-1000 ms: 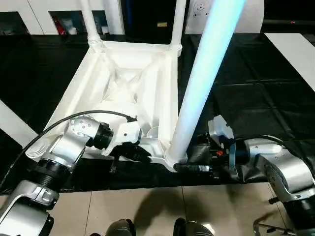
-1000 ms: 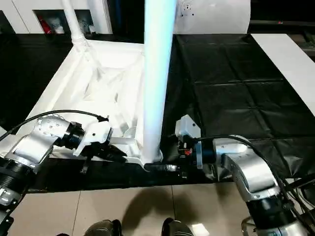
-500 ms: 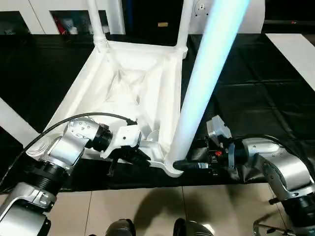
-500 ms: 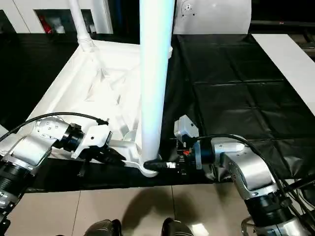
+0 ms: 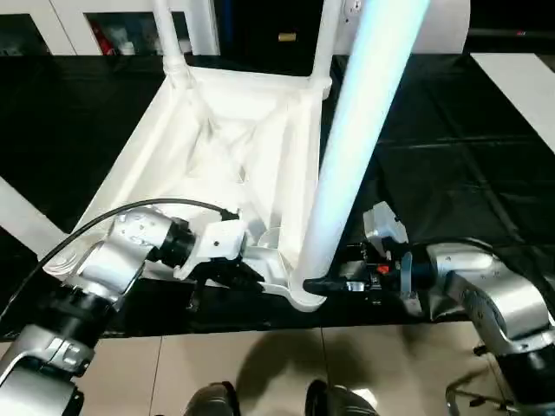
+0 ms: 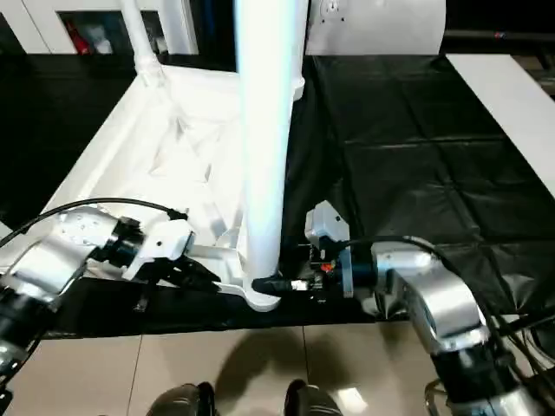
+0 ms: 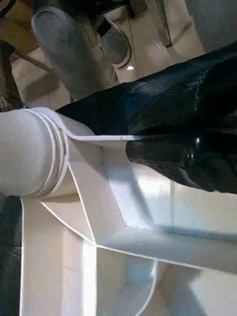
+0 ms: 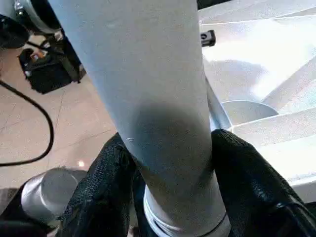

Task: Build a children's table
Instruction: Rotate leg to tighten

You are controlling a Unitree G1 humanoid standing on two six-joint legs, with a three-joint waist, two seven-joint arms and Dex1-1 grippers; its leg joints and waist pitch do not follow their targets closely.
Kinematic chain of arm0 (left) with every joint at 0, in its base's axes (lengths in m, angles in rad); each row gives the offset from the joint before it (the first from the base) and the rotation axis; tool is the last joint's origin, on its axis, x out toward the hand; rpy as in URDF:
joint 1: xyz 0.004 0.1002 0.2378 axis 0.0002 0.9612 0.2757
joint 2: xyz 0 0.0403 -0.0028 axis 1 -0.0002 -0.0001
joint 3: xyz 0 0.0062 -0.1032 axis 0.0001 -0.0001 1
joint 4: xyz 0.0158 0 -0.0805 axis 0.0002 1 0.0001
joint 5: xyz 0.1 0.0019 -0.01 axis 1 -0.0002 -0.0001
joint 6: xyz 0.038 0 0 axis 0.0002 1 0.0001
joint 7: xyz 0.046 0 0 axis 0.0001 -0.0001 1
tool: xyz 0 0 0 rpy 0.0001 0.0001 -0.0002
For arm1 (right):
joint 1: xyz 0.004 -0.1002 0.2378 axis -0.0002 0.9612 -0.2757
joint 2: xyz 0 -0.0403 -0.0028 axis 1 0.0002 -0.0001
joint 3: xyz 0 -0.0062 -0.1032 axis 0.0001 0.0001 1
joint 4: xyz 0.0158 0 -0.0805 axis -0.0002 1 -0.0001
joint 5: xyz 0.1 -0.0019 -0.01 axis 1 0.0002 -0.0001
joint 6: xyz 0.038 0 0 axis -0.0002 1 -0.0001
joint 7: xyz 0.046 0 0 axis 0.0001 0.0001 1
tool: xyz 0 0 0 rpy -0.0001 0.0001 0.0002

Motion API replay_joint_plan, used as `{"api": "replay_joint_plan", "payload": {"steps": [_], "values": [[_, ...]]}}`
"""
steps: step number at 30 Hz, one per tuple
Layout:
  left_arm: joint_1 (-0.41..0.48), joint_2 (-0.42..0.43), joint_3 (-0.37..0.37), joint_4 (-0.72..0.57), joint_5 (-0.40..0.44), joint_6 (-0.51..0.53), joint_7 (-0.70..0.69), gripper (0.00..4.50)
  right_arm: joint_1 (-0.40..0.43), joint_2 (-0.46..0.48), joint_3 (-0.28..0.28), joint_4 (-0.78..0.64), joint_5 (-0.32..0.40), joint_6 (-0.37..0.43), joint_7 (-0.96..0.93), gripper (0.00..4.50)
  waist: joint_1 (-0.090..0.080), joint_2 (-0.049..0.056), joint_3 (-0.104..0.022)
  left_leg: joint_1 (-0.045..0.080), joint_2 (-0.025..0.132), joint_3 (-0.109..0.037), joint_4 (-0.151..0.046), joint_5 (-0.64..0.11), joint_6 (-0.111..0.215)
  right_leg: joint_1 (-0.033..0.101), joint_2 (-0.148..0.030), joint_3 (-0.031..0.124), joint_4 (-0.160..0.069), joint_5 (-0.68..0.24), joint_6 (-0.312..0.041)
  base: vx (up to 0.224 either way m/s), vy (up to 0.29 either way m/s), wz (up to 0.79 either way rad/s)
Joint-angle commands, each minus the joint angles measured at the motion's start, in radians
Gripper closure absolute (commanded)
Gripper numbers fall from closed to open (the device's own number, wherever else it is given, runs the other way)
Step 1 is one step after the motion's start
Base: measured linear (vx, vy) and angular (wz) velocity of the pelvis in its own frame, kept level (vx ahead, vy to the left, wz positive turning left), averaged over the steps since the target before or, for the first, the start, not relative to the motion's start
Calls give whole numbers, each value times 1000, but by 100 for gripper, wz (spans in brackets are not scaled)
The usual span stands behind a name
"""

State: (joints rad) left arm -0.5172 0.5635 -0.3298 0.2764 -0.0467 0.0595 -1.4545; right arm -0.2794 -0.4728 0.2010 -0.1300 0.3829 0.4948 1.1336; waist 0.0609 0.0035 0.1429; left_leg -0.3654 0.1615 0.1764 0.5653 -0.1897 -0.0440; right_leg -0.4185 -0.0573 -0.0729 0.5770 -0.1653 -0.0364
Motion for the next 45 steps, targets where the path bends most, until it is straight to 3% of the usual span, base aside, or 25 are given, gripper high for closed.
{"api": "replay_joint_plan", "payload": {"steps": [1, 3, 5, 6, 8, 9, 11, 12, 13, 16, 18, 19, 20, 21, 25, 28, 30, 31, 32, 33, 36, 39, 41, 42, 45], "values": [[9, -27, -19, -15, 10, 34, 61, 450, 24, 47, 52, -23, -22, 37, -80, 247, -5, 1, -35, 8, 74, -28, -76, -203, 59, 48, -102, 68, -79, -371, -186, 0, 0, 0], [7, -49, -14, -21, 28, 74, 119, 450, 26, 97, 62, -22, -67, 53, -179, 249, -10, -8, -32, 9, 71, -30, -80, -233, 47, 46, -102, 68, -87, -462, -157, 0, 0, 0], [-2, -77, -8, -22, 40, 126, 176, 450, 19, 155, 58, -9, -93, 83, -277, 251, -16, -6, -17, 17, 62, -36, -82, -297, 22, 35, -109, 65, -111, -679, -91, 0, 0, 0], [-6, -88, -5, -22, 43, 148, 196, 450, 15, 177, 54, -3, -98, 92, -308, 251, -21, -11, -15, 19, 60, -40, -84, -312, 13, 34, -109, 63, -115, -730, -71, 0, 0, 0], [-29, -154, 17, -15, 41, 229, 292, 450, -12, 285, 26, 32, -110, 141, -454, 253, -32, -7, -10, 27, 54, -45, -82, -351, -3, 23, -108, 57, -130, -820, -32, 0, 0, 0], [-35, -167, 20, -12, 40, 243, 306, 450, -20, 304, 21, 42, -111, 150, -478, 253, -43, -9, -9, 23, 50, -55, -82, -374, -12, 28, -108, 46, -134, -853, -11, -60, 14, -11], [-50, -204, 25, -3, 47, 278, 351, 450, -47, 360, 8, 75, -114, 171, -545, 253, -54, -4, -11, 16, 55, -66, -89, -402, -15, 43, -112, 36, -134, -814, 0, -62, 38, -17], [-50, -204, 25, -3, 47, 278, 351, 450, -47, 360, 8, 75, -114, 171, -545, 253, -62, 4, -9, 15, 63, -69, -96, -412, -11, 46, -113, 32, -133, -737, -22, -39, 53, -15], [-70, -251, 35, 13, 61, 317, 420, 450, -87, 436, -16, 129, -136, 191, -648, 253, -69, 13, -7, 16, 71, -73, -101, -432, -15, 48, -114, 31, -129, -665, -47, -17, 56, -11], [-103, -322, 59, 51, 90, 352, 538, 450, -170, 550, -60, 246, -199, 182, -823, 253, -86, 9, -2, 30, 63, -76, -97, -503, -35, 37, -117, 28, -133, -674, -66, -6, 19, -4], [-115, -341, 64, 64, 101, 352, 569, 450, -198, 577, -75, 285, -213, 151, -861, 253, -89, 9, -1, 20, 63, -77, -99, -472, -28, 44, -122, 30, -132, -667, -63, 0, 0, 0], [-125, -350, 65, 74, 107, 351, 580, 450, -215, 587, -78, 306, -223, 122, -874, 253, -89, 7, -6, 23, 64, -73, -98, -455, -24, 42, -123, 34, -133, -652, -63, 0, 0, 0], [-126, -350, 65, 77, 108, 351, 580, 450, -218, 587, -77, 309, -224, 117, -873, 197, -88, 7, -5, 23, 64, -72, -98, -443, -21, 42, -123, 36, -132, -636, -67, 0, 0, 0], [-131, -348, 62, 83, 109, 345, 574, 450, -223, 585, -76, 307, -221, 93, -867, 184, -84, 6, -8, 25, 66, -65, -98, -414, -13, 40, -122, 43, -130, -594, -78, 0, 0, 0], [-127, -331, 56, 84, 114, 338, 557, 450, -210, 574, -91, 279, -224, 67, -851, 162, -77, 6, -22, 14, 70, -50, -94, -270, 11, 54, -119, 57, -103, -387, -152, 0, 0, 0], [-113, -296, 51, 83, 117, 324, 520, 450, -169, 522, -101, 215, -224, 52, -799, 131, -68, 5, -33, 20, 69, -38, -85, -218, 34, 55, -115, 61, -92, -327, -177, 18, -10, 2], [-112, -292, 50, 87, 119, 320, 516, 450, -164, 513, -103, 212, -220, 43, -789, 110, -63, 5, -41, 15, 68, -34, -79, -160, 53, 62, -112, 61, -83, -251, -204, 55, -32, 5], [-101, -268, 47, 86, 117, 306, 488, 450, -134, 462, -106, 163, -198, 31, -729, 110, -59, 6, -44, 16, 67, -33, -76, -139, 65, 62, -110, 59, -81, -236, -215, 51, -43, 2], [-99, -262, 46, 86, 117, 301, 480, 450, -127, 450, -106, 151, -192, 29, -712, 96, -51, 19, -48, 13, 64, -34, -73, -128, 69, 69, -110, 57, -78, -226, -211, 51, -43, 2], [-89, -235, 41, 89, 117, 279, 447, 450, -98, 393, -110, 104, -168, 21, -642, 91, -46, 12, -53, 13, 66, -29, -69, -92, 85, 69, -109, 59, -72, -164, -223, 0, 0, 0], [-75, -194, 23, 86, 113, 226, 372, 450, -63, 296, -112, 56, -143, 8, -526, 61, -34, 9, -65, 2, 60, -28, -56, -4, 136, 80, -103, 58, -49, 3, -251, 0, 0, 0], [-67, -164, 8, 89, 110, 163, 310, 450, -42, 227, -124, 36, -114, 5, -425, 45, -25, 8, -66, 0, 61, -26, -53, -12, 153, 81, -104, 50, -56, -56, -248, 0, 0, 0], [-66, -147, -2, 93, 113, 140, 280, 450, -35, 190, -127, 31, -102, 3, -371, 23, -20, 5, -64, 3, 61, -27, -55, -37, 140, 81, -101, 48, -64, -138, -232, 0, 0, 0], [-63, -117, -21, 100, 112, 97, 228, 450, -26, 130, -127, 26, -84, -3, -284, 17, -20, -4, -65, 6, 63, -25, -55, -51, 131, 80, -100, 49, -67, -181, -220, 0, 0, 0], [-57, -88, -37, 100, 96, 49, 159, 450, -25, 66, -122, 26, -59, -5, -198, 3, -13, 4, -62, 12, 69, -27, -56, -78, 116, 73, -101, 49, -69, -237, -210, 0, 0, 0]]}}
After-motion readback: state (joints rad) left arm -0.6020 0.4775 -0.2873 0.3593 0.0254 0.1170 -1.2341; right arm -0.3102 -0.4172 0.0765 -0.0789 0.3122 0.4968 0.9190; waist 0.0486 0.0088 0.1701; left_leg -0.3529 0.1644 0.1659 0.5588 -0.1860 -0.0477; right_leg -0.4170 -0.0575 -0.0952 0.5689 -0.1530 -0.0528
